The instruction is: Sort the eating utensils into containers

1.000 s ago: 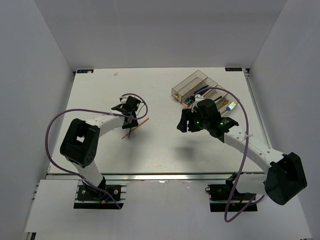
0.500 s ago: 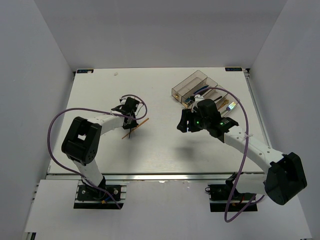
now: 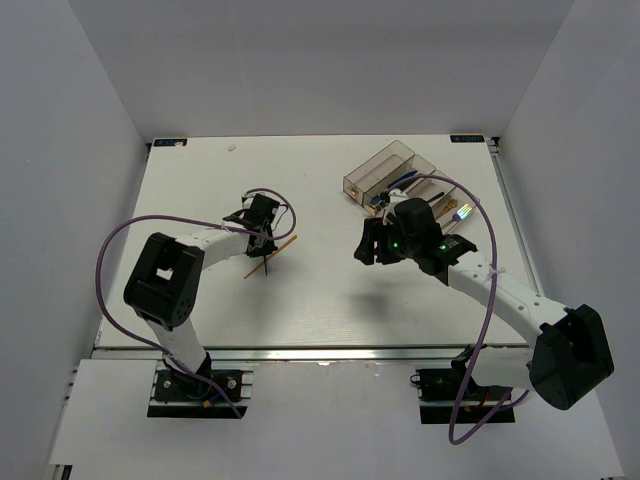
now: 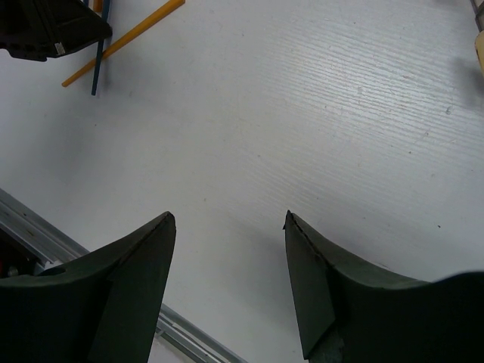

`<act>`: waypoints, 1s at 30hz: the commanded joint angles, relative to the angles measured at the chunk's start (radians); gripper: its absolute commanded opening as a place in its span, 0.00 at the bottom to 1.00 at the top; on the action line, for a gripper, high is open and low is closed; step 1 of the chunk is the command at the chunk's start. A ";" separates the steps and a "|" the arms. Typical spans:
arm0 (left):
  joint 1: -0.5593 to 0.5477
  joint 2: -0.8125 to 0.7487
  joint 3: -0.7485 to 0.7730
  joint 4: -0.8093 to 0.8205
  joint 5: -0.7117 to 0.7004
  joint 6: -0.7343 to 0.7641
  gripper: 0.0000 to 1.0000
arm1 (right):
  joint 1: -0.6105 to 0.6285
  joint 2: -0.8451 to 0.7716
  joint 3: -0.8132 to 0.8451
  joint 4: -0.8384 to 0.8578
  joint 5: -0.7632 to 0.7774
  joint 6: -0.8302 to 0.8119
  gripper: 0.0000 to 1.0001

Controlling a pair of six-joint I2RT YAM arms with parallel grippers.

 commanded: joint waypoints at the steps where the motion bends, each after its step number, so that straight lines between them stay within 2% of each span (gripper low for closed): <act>1: -0.010 0.028 0.009 -0.007 0.029 0.017 0.10 | 0.002 -0.018 0.002 0.021 -0.001 -0.008 0.65; 5: -0.017 0.025 0.026 -0.006 0.035 0.032 0.04 | 0.002 -0.024 -0.002 0.022 -0.001 -0.005 0.65; 6: -0.022 0.022 0.029 -0.006 0.035 0.034 0.00 | 0.002 -0.025 -0.004 0.022 0.000 -0.002 0.65; 11: -0.037 -0.015 0.052 -0.007 0.030 0.048 0.00 | 0.002 -0.030 -0.014 0.054 -0.027 0.009 0.66; 14: -0.051 -0.061 0.064 -0.001 0.019 0.052 0.00 | 0.002 -0.045 -0.031 0.090 -0.031 0.038 0.73; 16: -0.057 -0.105 0.064 0.012 0.021 0.052 0.00 | 0.002 -0.053 -0.042 0.106 -0.031 0.062 0.89; 21: -0.062 -0.208 0.034 0.075 0.044 0.041 0.00 | -0.001 -0.061 -0.039 0.159 -0.017 0.130 0.89; 23: -0.065 -0.265 -0.005 0.115 0.096 0.040 0.00 | -0.006 -0.056 -0.030 0.177 -0.020 0.173 0.89; 26: -0.077 -0.343 -0.083 0.227 0.247 0.028 0.00 | -0.009 -0.052 -0.019 0.241 -0.040 0.234 0.89; 27: -0.088 -0.360 -0.106 0.296 0.341 0.022 0.00 | -0.009 -0.049 -0.014 0.249 -0.044 0.249 0.89; 30: -0.109 -0.429 -0.195 0.449 0.479 -0.014 0.00 | -0.009 -0.032 0.006 0.333 -0.043 0.302 0.89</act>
